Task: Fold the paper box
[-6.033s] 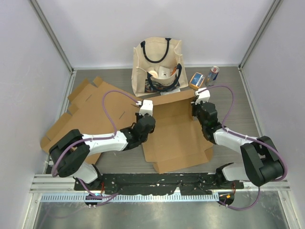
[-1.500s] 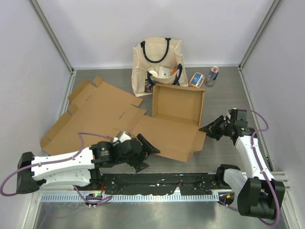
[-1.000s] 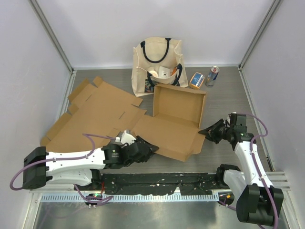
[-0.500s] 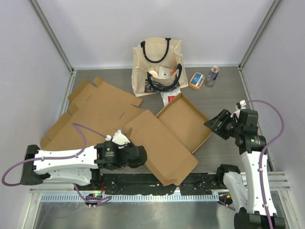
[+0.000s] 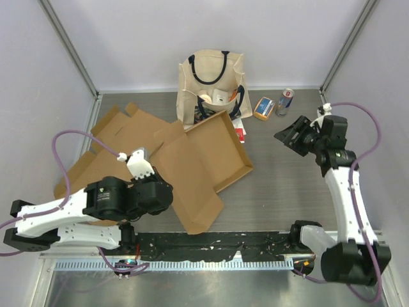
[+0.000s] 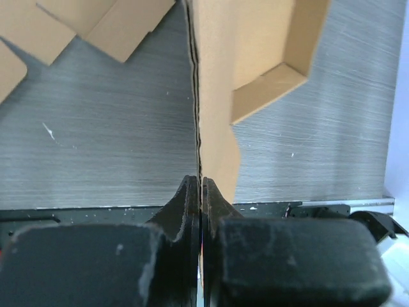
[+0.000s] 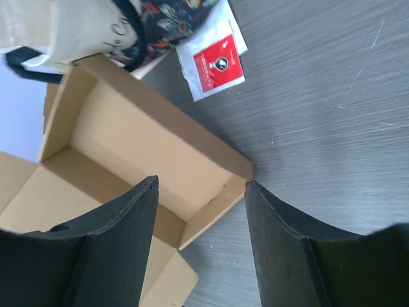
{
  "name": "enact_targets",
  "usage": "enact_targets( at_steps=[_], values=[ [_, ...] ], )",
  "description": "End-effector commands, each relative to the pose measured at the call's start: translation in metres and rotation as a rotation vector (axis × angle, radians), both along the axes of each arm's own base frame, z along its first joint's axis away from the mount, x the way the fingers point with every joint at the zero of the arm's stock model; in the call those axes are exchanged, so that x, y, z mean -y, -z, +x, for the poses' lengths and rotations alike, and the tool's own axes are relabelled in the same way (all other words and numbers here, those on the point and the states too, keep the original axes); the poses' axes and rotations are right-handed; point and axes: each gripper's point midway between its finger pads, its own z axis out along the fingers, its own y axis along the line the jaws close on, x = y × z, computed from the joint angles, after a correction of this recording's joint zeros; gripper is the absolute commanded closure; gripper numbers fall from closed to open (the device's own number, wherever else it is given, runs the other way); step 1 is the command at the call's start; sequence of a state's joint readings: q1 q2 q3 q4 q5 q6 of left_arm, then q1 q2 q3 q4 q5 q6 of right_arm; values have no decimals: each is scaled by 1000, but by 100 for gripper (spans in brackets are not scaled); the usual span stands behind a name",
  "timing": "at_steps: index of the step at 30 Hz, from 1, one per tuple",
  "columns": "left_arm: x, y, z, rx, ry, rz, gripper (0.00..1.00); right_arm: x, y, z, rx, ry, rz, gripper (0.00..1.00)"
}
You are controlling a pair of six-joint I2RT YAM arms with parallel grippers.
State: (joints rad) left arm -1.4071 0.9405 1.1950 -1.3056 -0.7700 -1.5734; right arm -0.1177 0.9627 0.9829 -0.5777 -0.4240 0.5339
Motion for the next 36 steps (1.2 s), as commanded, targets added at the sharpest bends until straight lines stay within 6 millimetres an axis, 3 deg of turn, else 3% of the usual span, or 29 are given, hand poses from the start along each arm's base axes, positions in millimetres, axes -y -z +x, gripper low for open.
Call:
enact_targets(
  at_steps=[1,2,4,5,7,8,11,12,17,22,24,25,36],
  values=[
    [-80,-10,-2,51,61,330,100,-29,6,52,79,-68,71,38],
    [-79,-15,-8,25,87,287,100,-30,16,64,75,-53,29,38],
    [-80,-17,-16,-8,115,243,100,-62,21,76,94,-123,-30,38],
    [-83,-19,-20,-22,121,200,100,-69,44,88,45,-130,-65,38],
    [-82,-16,-30,-78,131,148,100,-82,53,106,67,-122,-168,38],
    [-83,-14,-34,-95,131,129,100,-83,73,116,39,-109,-207,38],
    [-83,-14,-39,-136,95,41,100,-90,89,142,52,-94,-230,38],
    [-83,-15,-39,-136,91,33,100,-92,106,151,23,-97,-241,38],
    [-81,-12,-37,-126,92,51,100,-98,131,180,11,-117,-158,39],
    [-53,-3,-38,-142,168,144,100,-103,150,188,10,-206,-18,43],
    [-50,-1,-38,-148,181,188,100,-93,156,193,22,-205,38,44],
    [-48,0,-37,-152,181,207,100,-91,169,194,0,-212,63,44],
    [-50,6,-34,-163,135,215,100,-109,206,185,-71,-320,198,52]
  ],
)
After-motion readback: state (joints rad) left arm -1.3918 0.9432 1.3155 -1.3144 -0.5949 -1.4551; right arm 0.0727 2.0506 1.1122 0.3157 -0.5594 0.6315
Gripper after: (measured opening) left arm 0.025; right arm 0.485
